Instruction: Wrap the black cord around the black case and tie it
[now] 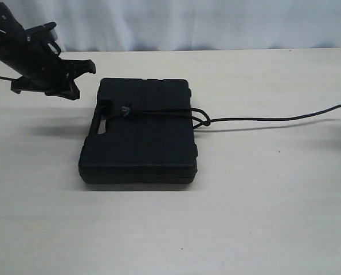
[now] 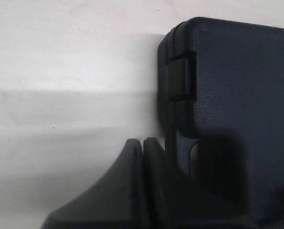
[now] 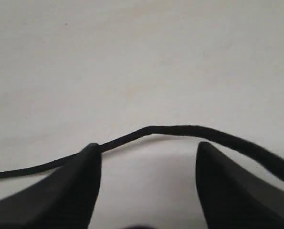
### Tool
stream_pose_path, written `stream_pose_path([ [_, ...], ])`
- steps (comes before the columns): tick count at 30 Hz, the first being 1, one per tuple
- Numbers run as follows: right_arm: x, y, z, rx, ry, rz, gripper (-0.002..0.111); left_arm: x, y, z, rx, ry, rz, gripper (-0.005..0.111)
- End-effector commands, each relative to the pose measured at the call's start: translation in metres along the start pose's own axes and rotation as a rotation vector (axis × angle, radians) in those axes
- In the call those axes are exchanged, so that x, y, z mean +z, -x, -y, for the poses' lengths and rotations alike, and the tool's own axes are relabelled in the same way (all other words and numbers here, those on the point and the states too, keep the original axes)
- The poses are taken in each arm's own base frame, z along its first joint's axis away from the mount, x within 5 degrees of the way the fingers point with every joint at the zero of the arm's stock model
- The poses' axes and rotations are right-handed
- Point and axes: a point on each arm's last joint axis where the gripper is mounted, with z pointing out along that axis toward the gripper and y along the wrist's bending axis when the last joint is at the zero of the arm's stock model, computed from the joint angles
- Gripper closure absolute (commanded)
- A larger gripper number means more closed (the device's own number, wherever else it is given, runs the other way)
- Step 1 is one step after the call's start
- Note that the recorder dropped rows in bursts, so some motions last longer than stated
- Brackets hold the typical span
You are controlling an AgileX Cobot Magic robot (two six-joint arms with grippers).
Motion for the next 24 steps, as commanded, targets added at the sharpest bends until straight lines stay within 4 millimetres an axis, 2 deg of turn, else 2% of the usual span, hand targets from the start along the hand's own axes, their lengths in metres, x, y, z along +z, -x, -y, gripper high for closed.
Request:
stream_pose_path([
  [1,-0.055,0.029,-0.017,-0.186,-0.052,0.039,0.053,-0.004,0.001,0.002,0.018,0.003,-0.007,0.107],
  [3,-0.069,0.040,-0.042,-0.339,-0.014,0.054,0.056,-0.004,0.000,0.002,0.020,0.003,-0.013,0.107],
  [4,-0.070,0.043,-0.055,-0.394,0.004,0.059,0.057,-0.004,0.000,0.002,0.020,0.003,-0.018,0.107],
  [6,-0.062,0.045,-0.093,-0.539,0.072,0.046,0.059,-0.004,-0.002,0.002,0.036,0.001,-0.037,0.107],
  [11,-0.011,0.011,-0.196,-1.107,0.244,-0.157,0.062,-0.004,-0.008,0.007,0.159,-0.012,-0.094,0.107],
  [14,0.019,-0.013,-0.236,-1.385,0.247,-0.256,0.062,-0.003,-0.010,0.009,0.199,-0.015,-0.107,0.107],
  [18,0.056,-0.037,-0.266,-1.588,0.219,-0.306,0.062,-0.003,-0.011,0.009,0.210,-0.017,-0.108,0.107],
  [24,0.087,-0.049,-0.279,-1.628,0.187,-0.257,0.062,-0.003,-0.011,0.009,0.208,-0.019,-0.108,0.107],
])
